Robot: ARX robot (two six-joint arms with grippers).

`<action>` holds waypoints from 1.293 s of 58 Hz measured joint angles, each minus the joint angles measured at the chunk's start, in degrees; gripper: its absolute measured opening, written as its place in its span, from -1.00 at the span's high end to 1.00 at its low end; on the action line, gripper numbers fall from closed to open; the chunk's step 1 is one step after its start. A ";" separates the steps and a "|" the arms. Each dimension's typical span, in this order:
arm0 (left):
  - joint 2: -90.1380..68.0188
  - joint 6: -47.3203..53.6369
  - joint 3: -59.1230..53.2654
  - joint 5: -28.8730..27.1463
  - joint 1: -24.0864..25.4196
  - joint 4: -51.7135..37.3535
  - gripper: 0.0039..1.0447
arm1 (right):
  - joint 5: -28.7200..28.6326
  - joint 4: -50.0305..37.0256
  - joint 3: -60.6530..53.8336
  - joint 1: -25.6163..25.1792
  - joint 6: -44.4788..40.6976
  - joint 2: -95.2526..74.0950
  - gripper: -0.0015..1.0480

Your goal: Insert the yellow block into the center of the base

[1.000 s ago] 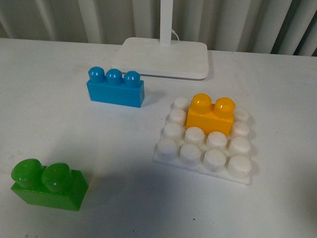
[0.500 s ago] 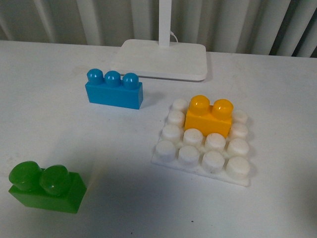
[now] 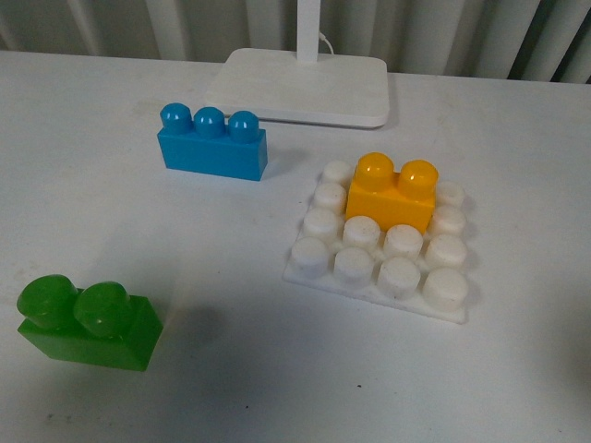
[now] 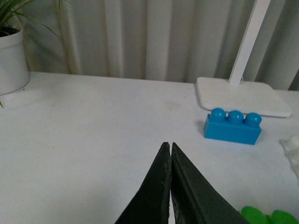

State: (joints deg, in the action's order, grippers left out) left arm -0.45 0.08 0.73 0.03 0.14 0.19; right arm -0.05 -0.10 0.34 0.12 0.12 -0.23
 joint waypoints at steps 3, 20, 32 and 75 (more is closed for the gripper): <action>0.15 0.00 0.00 -0.02 0.00 -0.02 0.93 | -0.02 0.00 0.00 0.00 0.00 0.00 -0.83; 0.22 -0.02 0.00 -0.02 0.00 -0.02 0.93 | 0.00 0.00 0.00 0.00 0.00 0.00 -0.83; 0.24 0.00 0.00 -0.02 0.00 -0.04 0.93 | 0.00 0.00 0.00 0.00 0.00 0.00 -0.83; 0.24 -0.15 0.00 -0.02 0.00 -0.02 -0.88 | -0.02 0.00 0.00 0.00 0.00 0.00 -0.83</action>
State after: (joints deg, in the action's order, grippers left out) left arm -0.21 -0.08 0.73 0.01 0.14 0.16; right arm -0.08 -0.10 0.34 0.12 0.12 -0.23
